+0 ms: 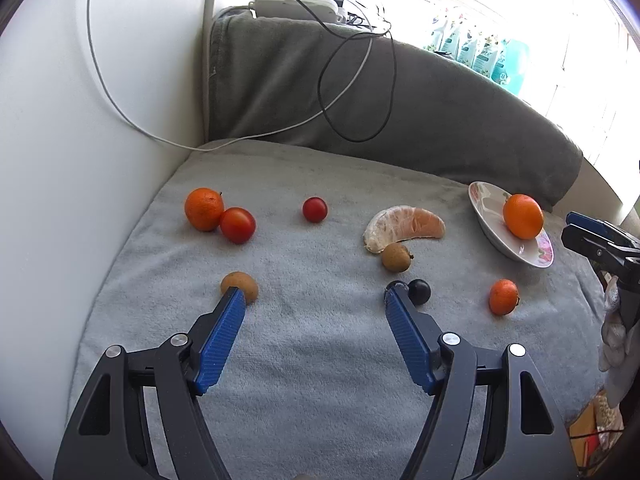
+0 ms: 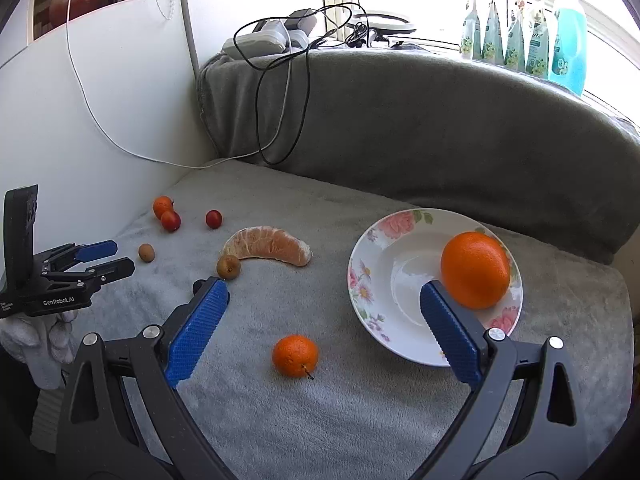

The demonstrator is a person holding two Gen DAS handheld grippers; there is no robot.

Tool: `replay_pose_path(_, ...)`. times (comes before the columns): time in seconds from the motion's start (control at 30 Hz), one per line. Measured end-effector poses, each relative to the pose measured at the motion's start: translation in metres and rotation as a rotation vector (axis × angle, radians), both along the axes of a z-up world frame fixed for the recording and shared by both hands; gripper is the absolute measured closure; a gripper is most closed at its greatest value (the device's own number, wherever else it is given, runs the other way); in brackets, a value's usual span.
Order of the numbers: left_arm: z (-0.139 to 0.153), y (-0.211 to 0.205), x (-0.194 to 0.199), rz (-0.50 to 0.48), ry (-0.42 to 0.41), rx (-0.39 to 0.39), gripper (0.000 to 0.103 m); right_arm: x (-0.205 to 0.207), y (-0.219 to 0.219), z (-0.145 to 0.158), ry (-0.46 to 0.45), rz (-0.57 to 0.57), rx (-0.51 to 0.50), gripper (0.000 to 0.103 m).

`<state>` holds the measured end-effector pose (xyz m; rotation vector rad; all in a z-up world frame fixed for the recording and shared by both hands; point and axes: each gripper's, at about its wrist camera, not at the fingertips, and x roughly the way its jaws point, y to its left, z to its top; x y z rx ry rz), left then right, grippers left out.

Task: Organize fruits
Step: 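Grasp the kiwi with the left tool while the right tool grasps the mandarin, then carry the kiwi and mandarin onto the plate and open both tools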

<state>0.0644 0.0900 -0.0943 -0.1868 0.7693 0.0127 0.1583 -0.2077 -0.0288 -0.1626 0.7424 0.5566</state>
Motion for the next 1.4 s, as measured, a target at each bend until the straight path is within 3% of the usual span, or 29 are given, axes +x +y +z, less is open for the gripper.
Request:
replay_pose_path(0.17,-0.010,0.018,-0.002,0.045,0.015,-0.022,0.031,-0.009,0.006,-0.014,0.037,0.040,-0.022,0.005)
replay_pose_path(0.23,-0.014,0.026,0.000,0.059,0.023,-0.038,0.031,-0.013,0.009,-0.020,0.050,0.057,-0.028,0.009)
replay_pose_path(0.47,-0.026,0.043,0.011,0.081,0.053,-0.058,0.050,-0.019,0.015,-0.041,0.119,0.083,-0.051,0.038)
replay_pose_path(0.6,-0.031,0.046,0.017,0.084,0.063,-0.061,0.052,-0.015,0.019,-0.054,0.154,0.080,-0.082,0.052)
replay_pose_path(0.73,-0.035,0.049,0.022,0.079,0.071,-0.068,0.059,-0.009,0.021,-0.062,0.169,0.067,-0.102,0.052)
replay_pose_path(1.03,-0.043,0.055,0.031,0.080,0.094,-0.082,0.064,-0.002,0.028,-0.075,0.184,0.073,-0.146,0.058)
replay_pose_path(1.27,-0.045,0.055,0.034,0.087,0.103,-0.074,0.075,0.000,0.029,-0.077,0.181,0.069,-0.153,0.064)
replay_pose_path(1.4,-0.044,0.052,0.032,0.087,0.099,-0.062,0.076,0.000,0.028,-0.077,0.183,0.068,-0.148,0.065)
